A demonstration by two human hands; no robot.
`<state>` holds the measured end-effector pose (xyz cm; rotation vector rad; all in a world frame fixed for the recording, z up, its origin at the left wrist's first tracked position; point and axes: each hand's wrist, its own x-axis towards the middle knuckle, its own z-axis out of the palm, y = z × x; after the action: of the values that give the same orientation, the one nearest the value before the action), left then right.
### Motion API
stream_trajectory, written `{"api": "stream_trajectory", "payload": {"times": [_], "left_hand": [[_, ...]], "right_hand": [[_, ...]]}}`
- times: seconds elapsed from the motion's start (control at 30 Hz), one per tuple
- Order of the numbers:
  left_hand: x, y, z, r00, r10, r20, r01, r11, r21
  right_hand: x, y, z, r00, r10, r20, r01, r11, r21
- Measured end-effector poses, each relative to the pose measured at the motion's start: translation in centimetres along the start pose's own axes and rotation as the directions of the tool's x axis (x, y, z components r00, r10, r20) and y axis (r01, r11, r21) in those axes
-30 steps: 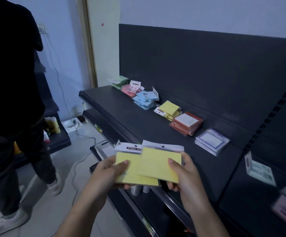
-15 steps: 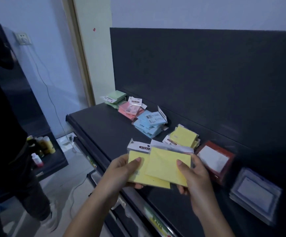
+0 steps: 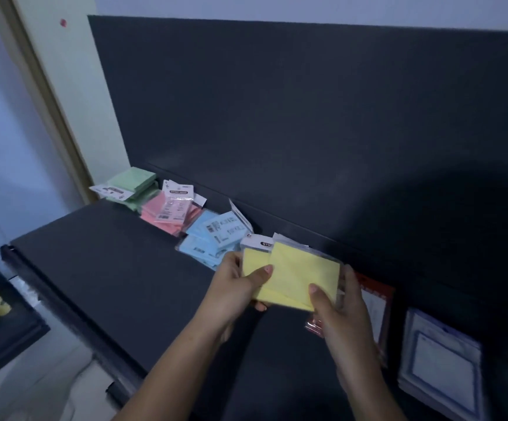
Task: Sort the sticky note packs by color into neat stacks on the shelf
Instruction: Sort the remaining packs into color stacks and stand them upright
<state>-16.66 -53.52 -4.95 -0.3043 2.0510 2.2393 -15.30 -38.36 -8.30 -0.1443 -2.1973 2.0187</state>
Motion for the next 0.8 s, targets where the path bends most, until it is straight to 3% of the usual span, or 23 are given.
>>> {"api": "stream_trajectory", "payload": {"times": [0.1,0.27,0.43,0.5,0.67,0.8], "left_hand": [[3.3,0.0,0.8,0.998,0.046,0.041,-0.049,0.996,0.068],[7.6,-1.0,1.0,0.985,0.13,0.114,-0.155,0.954,0.256],[9.0,-2.6,0.3,0.95,0.205,0.236,-0.304,0.779,0.548],[9.1,-2.9,0.0,0.935,0.15,0.322,-0.313,0.778,0.544],[10.5,-3.8,-0.7,0.923,0.125,0.364,-0.296,0.836,0.462],[9.6,-3.1,-1.1,0.882,0.227,0.414,-0.419,0.779,0.466]], "right_hand": [[1.3,0.5,0.3,0.995,0.033,-0.096,-0.032,0.999,0.013],[3.8,1.3,1.8,0.973,0.068,-0.219,-0.107,0.979,-0.176],[4.6,1.2,3.9,0.967,0.068,-0.247,-0.167,0.899,-0.406],[4.7,1.5,4.9,0.969,0.067,-0.237,-0.179,0.852,-0.492],[5.1,0.7,6.2,0.963,0.044,-0.265,-0.203,0.764,-0.612],[3.5,-0.1,6.0,0.942,-0.07,-0.328,-0.144,0.8,-0.583]]}}
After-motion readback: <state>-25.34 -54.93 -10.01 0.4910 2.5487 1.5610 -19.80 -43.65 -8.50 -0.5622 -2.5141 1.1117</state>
